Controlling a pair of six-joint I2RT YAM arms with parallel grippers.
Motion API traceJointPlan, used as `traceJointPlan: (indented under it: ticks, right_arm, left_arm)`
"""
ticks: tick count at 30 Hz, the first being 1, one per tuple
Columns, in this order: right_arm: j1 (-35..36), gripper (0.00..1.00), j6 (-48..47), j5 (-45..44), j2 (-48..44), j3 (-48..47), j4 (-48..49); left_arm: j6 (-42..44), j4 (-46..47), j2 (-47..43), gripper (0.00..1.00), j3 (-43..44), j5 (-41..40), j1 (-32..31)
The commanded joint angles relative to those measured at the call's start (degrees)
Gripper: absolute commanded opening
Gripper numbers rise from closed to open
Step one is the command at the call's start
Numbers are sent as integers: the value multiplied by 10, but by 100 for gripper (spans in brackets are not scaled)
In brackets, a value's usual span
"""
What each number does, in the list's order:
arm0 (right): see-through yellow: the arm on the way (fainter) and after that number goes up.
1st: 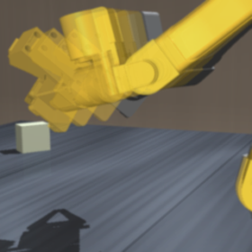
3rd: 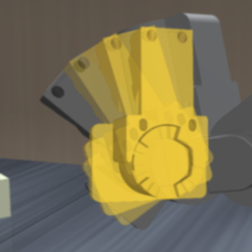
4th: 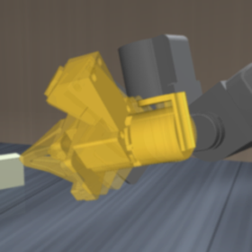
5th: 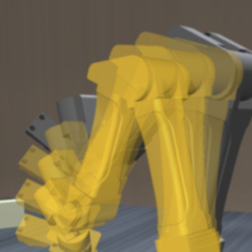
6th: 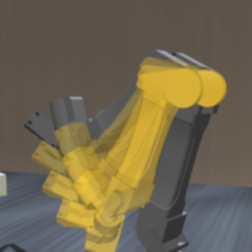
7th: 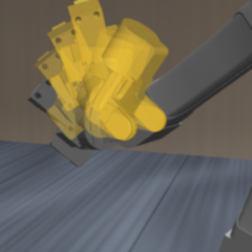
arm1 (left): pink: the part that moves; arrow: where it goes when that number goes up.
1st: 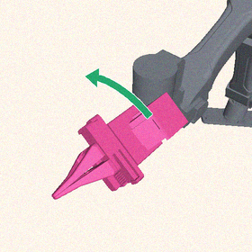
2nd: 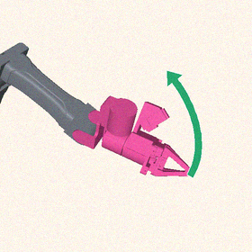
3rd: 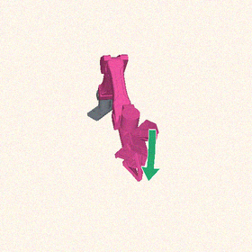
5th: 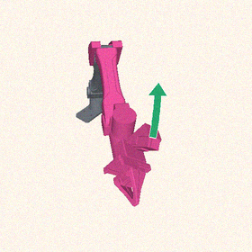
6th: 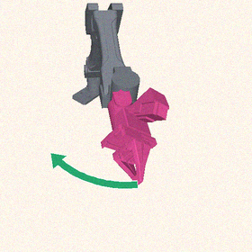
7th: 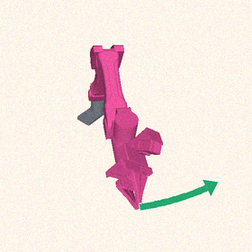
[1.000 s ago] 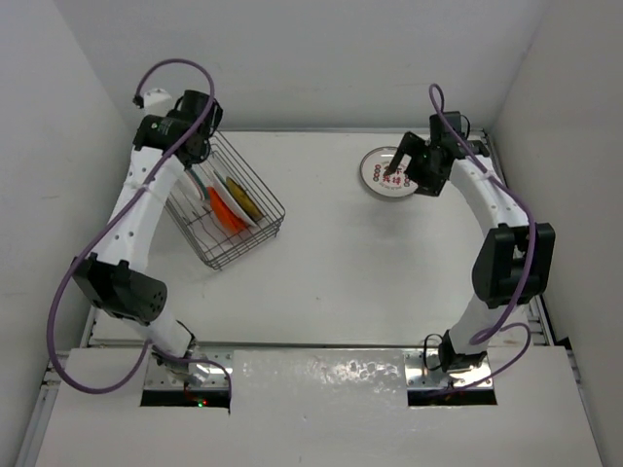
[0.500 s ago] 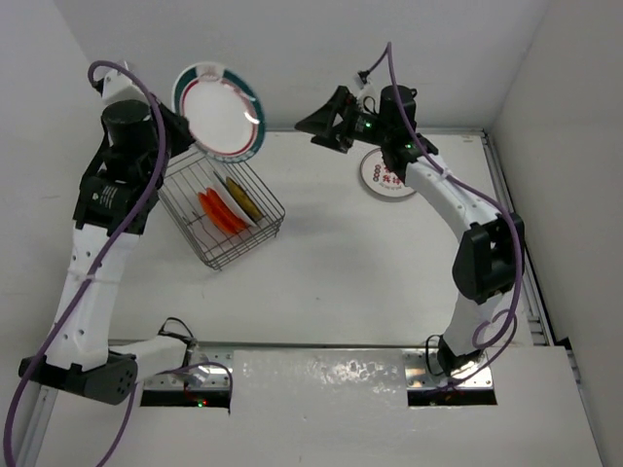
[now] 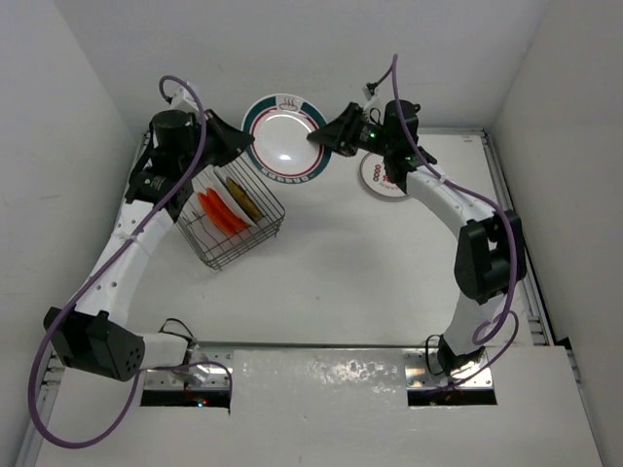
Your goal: Unload the plates from the dish rack
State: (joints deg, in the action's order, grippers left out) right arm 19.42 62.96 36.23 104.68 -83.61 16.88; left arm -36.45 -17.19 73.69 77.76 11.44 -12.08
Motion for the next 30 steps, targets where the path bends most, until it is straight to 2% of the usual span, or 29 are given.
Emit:
traceJointPlan:
  ticks: [1, 2, 3, 4, 5, 6, 7, 8, 9, 10, 11, 12, 15, 19, 27, 28, 29, 30]
  right_arm:
    - [-10, 0, 15, -3, -38, 6, 74]
    - [-14, 0, 18, -4, -40, 11, 78]
    - [-25, 0, 22, -12, -42, 16, 80]
    - [-32, 0, 26, -22, -51, 31, 78]
    - [-43, 0, 26, -36, -56, 40, 56]
    - [-73, 0, 25, -55, -62, 48, 32]
    - [-95, 0, 23, -114, -68, 65, 2]
    - [-114, 0, 24, -152, -78, 71, -100]
    - [-154, 0, 28, -191, -81, 75, -152]
    - [-173, 0, 24, -253, -81, 87, -181]
    - [-187, 0, 17, -272, -69, 88, -214]
    - [-215, 0, 8, -282, -54, 83, -230]
    - [-240, 0, -34, -294, 11, 42, -254]
    - [-250, 0, -98, -304, 79, -22, -280]
    - [-251, 2, -128, -293, 148, -41, -287]
    - [-250, 27, -129, -294, 148, -35, -287]
    - [-250, 46, -129, -294, 148, -31, -287]
    - [-249, 59, -130, -295, 148, -30, -288]
  left_arm:
    - [-39, 88, -13, 6, 5, 40, 16]
    - [-37, 81, -7, 16, 9, 39, 17]
    - [-34, 55, -2, 31, 13, 32, 17]
    - [-28, 33, 10, 71, 29, 21, 18]
    - [-13, 11, 15, 89, 39, -6, 18]
    - [-2, -41, 21, 99, 53, -26, 18]
    - [8, -74, 31, 100, 84, -50, 18]
    - [33, -103, 36, 100, 100, -103, 18]
    - [44, -167, 43, 100, 120, -138, 17]
    - [55, -198, 57, 100, 155, -163, 17]
    - [78, -249, 65, 100, 172, -208, 18]
    - [88, -271, 73, 100, 189, -229, 17]
    - [121, -333, 102, 100, 235, -276, 18]
    - [149, -369, 125, 100, 270, -288, 17]
    - [168, -373, 130, 100, 244, -301, 14]
    - [171, -373, 134, 100, 240, -308, 13]
    - [172, -376, 138, 100, 243, -310, 12]
    - [173, -377, 142, 100, 250, -310, 12]
